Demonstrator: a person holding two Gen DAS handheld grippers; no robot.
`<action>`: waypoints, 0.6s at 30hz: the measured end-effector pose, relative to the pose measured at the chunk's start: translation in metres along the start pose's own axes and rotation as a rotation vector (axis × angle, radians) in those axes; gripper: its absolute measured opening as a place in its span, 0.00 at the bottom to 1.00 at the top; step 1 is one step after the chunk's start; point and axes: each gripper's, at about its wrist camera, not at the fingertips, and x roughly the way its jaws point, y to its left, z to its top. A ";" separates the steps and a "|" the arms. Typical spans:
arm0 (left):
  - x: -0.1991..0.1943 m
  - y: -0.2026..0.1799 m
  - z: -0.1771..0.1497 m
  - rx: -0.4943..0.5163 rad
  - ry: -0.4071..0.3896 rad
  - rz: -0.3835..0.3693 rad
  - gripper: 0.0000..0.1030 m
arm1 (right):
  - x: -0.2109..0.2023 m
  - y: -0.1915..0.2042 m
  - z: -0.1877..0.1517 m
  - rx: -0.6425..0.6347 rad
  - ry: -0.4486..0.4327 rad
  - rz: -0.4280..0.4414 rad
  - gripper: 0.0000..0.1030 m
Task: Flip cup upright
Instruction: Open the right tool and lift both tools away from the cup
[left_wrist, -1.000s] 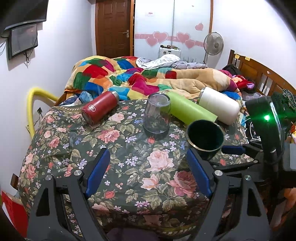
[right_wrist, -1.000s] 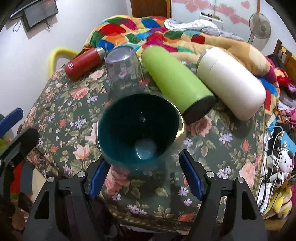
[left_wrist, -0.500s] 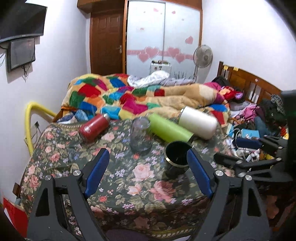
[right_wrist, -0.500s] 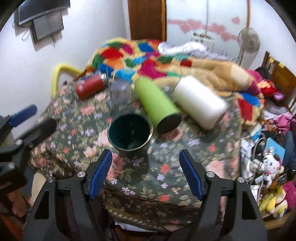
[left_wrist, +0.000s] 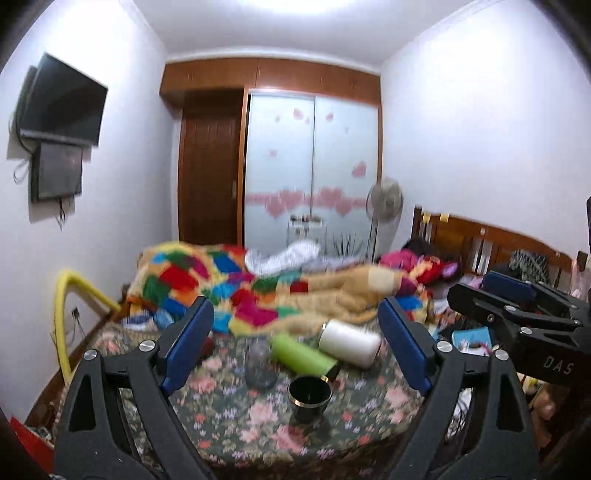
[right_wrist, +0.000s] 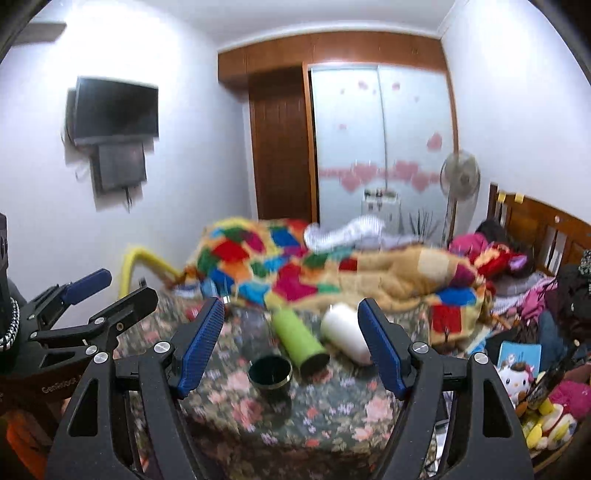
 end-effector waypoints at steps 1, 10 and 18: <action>-0.008 -0.002 0.003 0.003 -0.025 0.003 0.91 | -0.007 0.002 0.002 0.003 -0.027 0.000 0.71; -0.038 -0.003 0.004 -0.020 -0.093 0.072 1.00 | -0.032 0.012 -0.002 0.006 -0.138 -0.019 0.94; -0.035 0.001 0.000 -0.036 -0.076 0.105 1.00 | -0.038 0.010 -0.008 0.006 -0.146 -0.030 0.97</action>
